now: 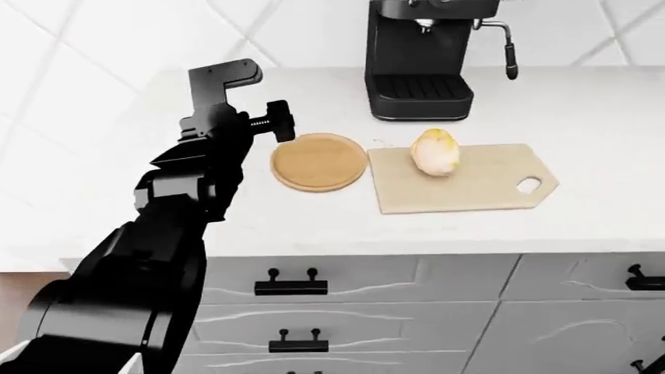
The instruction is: Pick the chicken breast from the plate and place it on the cutting board. Then pick the condiment bottle from the cabinet and place it next to the cutting board.
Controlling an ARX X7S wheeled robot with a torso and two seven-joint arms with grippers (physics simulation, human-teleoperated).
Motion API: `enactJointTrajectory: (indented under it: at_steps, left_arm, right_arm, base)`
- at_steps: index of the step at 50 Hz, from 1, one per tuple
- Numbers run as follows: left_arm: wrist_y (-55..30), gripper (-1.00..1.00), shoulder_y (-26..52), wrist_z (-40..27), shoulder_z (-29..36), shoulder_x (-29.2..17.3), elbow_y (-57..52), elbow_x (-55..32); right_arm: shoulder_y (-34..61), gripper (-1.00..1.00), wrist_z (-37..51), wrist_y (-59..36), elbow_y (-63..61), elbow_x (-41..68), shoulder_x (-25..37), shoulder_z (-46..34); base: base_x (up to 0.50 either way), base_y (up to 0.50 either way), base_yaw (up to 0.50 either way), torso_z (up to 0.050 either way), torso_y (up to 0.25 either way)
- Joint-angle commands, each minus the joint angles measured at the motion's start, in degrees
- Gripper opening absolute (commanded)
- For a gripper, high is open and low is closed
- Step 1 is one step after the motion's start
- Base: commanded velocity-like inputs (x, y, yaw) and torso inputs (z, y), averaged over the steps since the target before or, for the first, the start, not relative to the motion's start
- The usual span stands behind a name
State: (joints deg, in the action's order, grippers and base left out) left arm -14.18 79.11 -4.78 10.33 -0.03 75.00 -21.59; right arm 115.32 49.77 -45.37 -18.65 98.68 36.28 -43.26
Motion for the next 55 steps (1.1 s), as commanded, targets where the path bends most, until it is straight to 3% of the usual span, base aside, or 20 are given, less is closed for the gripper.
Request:
enactJointTrajectory:
  at_steps: [1, 10, 30, 55]
  left_arm:
    - [0.08, 1.0, -0.01, 0.01, 0.09, 0.01, -0.01, 0.0]
    - [0.06, 1.0, 0.04, 0.0, 0.3, 0.01, -0.01, -0.19]
    - [0.58, 1.0, -0.01, 0.25, 1.35, 0.01, -0.01, -0.78]
    - [0.92, 1.0, -0.02, 0.83, 1.05, 0.01, -0.01, -0.67]
  right_arm:
    - [-4.97, -1.0, -0.41, 1.1, -5.54, -2.37, 3.3, 1.34]
    - [-7.46, -1.0, -2.21, 2.38, -7.1, -3.29, 3.96, 1.7]
    - [-23.5, -1.0, 2.92, 9.24, -17.87, -4.58, 13.88, 3.75]
    - [-53.62, -1.0, -1.13, 26.76, -19.35, -30.77, 22.99, 2.87]
  base:
    - [-0.01, -0.5, 0.0, 0.0, 0.0]
    - [0.27, -0.5, 0.0, 0.0, 0.0]
    - [0.0, 0.0, 0.0, 0.001, 0.0]
    - [0.0, 0.0, 0.0, 0.0, 0.0]
